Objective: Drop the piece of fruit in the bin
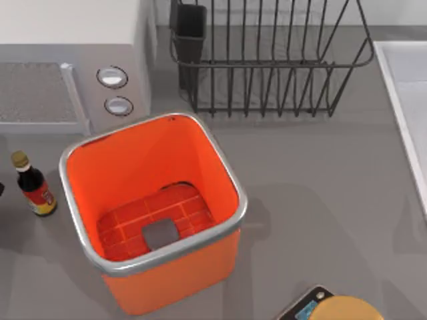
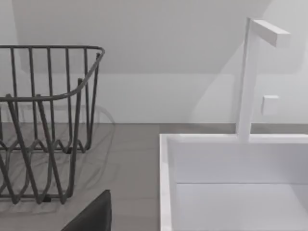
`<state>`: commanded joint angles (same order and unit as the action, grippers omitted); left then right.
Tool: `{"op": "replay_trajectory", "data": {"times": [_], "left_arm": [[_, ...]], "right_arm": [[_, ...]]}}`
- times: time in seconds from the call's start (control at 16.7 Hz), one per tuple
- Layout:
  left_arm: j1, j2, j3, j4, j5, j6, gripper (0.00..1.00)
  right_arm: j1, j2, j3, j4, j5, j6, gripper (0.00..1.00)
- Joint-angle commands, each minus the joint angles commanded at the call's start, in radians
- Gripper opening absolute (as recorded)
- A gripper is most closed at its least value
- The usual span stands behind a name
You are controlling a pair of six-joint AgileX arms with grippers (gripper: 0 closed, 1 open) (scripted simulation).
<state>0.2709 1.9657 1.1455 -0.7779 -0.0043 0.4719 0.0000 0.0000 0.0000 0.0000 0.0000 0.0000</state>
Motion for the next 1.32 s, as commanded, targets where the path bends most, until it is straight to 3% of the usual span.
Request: {"op": "replay_trajectory", "data": {"times": [0.42,1.02,1.32], "left_arm": [[0.000,0.000,0.000,0.000,0.000,0.000,0.02],[0.005,-0.024,0.002,-0.017,-0.004,-0.002,0.00],[0.014,-0.086,0.046,-0.130,-0.028,-0.023,0.00]], "right_arm": [[0.000,0.000,0.000,0.000,0.000,0.000,1.00],[0.000,0.000,0.000,0.000,0.000,0.000,1.00],[0.000,0.000,0.000,0.000,0.000,0.000,1.00]]}}
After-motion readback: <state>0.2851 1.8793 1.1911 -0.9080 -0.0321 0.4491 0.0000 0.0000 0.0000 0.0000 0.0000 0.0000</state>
